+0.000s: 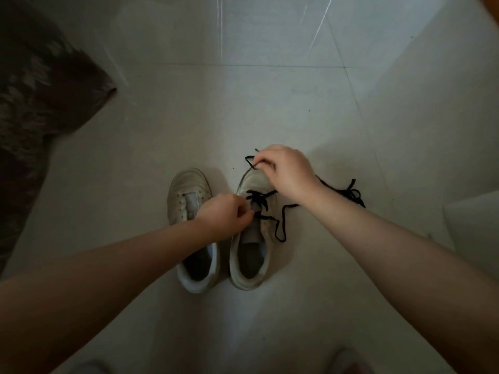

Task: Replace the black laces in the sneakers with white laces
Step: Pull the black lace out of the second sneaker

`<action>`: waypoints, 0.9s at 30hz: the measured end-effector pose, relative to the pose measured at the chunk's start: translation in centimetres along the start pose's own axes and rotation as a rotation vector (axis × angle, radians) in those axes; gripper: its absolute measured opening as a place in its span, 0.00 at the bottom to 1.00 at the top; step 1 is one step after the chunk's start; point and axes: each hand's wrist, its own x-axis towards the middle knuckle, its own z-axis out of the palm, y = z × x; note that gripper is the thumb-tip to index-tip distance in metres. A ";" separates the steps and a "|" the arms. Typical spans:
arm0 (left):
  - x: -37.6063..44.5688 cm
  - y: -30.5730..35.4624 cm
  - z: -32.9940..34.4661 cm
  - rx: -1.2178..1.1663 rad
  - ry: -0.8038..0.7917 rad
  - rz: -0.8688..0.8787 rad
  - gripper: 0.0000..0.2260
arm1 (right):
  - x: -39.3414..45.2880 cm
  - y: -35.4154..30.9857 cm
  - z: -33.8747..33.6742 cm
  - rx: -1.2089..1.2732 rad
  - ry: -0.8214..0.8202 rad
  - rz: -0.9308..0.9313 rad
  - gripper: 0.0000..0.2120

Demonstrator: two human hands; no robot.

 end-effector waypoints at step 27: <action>-0.2 2.8 2.2 0.027 -0.012 -0.091 0.14 | -3.2 2.4 1.7 -0.296 -0.092 -0.219 0.06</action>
